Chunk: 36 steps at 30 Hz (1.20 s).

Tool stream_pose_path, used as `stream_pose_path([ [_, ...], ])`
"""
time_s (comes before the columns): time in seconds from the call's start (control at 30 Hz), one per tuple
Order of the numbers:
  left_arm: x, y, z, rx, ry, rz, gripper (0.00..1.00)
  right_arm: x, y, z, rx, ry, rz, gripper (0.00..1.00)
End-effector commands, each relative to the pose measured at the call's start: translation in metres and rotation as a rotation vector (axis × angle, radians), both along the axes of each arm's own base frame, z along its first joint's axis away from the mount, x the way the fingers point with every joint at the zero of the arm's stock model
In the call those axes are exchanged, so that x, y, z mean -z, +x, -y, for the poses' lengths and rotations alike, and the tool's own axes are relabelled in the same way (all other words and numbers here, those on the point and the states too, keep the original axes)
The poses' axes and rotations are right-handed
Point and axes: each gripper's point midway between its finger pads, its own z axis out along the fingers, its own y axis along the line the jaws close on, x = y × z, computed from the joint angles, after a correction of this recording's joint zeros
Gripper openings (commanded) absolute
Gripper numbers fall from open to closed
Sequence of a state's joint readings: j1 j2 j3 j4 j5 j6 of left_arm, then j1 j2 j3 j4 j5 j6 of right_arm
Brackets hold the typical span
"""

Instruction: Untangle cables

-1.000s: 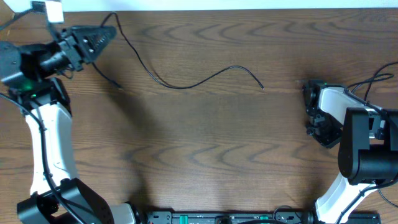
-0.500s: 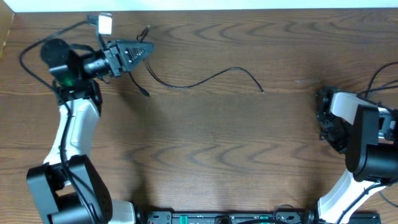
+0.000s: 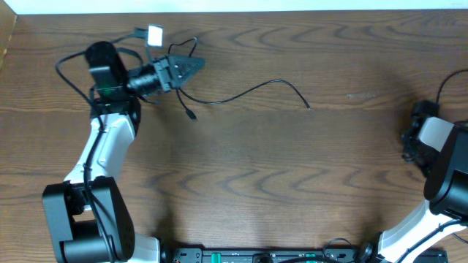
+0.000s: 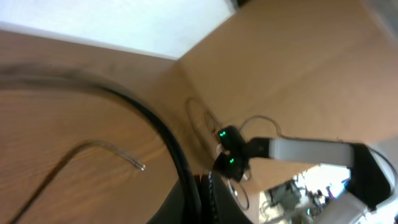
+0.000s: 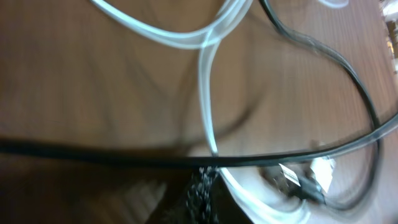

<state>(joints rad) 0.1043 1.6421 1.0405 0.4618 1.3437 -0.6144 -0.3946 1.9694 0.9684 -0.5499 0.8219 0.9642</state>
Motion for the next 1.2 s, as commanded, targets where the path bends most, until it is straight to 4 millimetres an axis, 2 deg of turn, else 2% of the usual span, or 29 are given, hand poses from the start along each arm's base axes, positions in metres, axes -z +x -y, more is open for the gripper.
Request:
stream_pose_path([
  [0.0,0.036,0.02,0.005,-0.135,0.163,0.035,0.08,0.082,0.014,-0.055,-0.241,0.506,0.011,0.01],
  [0.13,0.083,0.026,0.009,-0.254,0.362,-0.065,0.07,0.085,0.038,-0.045,-0.387,0.539,0.081,0.03],
  [0.17,0.093,0.025,0.011,-0.274,0.418,-0.078,0.07,0.084,0.042,-0.037,-0.403,0.521,0.096,0.06],
  [0.2,0.105,0.024,0.014,-0.297,0.486,-0.091,0.07,0.082,0.048,-0.025,-0.438,0.492,0.11,0.14],
  [0.3,0.12,0.024,0.015,-0.344,0.591,-0.108,0.07,0.077,0.055,-0.004,-0.493,0.438,0.127,0.25],
  [0.47,0.139,0.025,0.005,-0.458,0.771,-0.119,0.07,0.071,0.054,0.025,-0.479,0.378,0.168,0.33],
  [0.63,0.146,0.024,0.004,-0.516,0.921,-0.077,0.07,0.066,0.038,0.058,-0.446,0.33,0.183,0.24],
  [0.73,0.148,0.023,-0.001,-0.56,0.981,-0.073,0.07,0.064,0.022,0.077,-0.388,0.312,0.2,0.18],
  [0.83,0.148,0.023,-0.003,-0.578,1.005,-0.071,0.08,0.063,0.005,0.092,-0.333,0.299,0.213,0.01],
  [1.03,0.155,0.017,-0.006,-0.541,1.065,-0.063,0.07,0.057,-0.018,0.119,-0.251,0.276,0.236,0.01],
  [1.07,0.156,0.016,-0.008,-0.545,1.078,-0.067,0.07,0.055,-0.015,0.122,-0.257,0.292,0.268,0.01],
  [1.17,0.159,0.013,-0.012,-0.531,1.116,-0.061,0.07,0.038,0.036,0.115,-0.396,0.407,0.492,0.01],
])
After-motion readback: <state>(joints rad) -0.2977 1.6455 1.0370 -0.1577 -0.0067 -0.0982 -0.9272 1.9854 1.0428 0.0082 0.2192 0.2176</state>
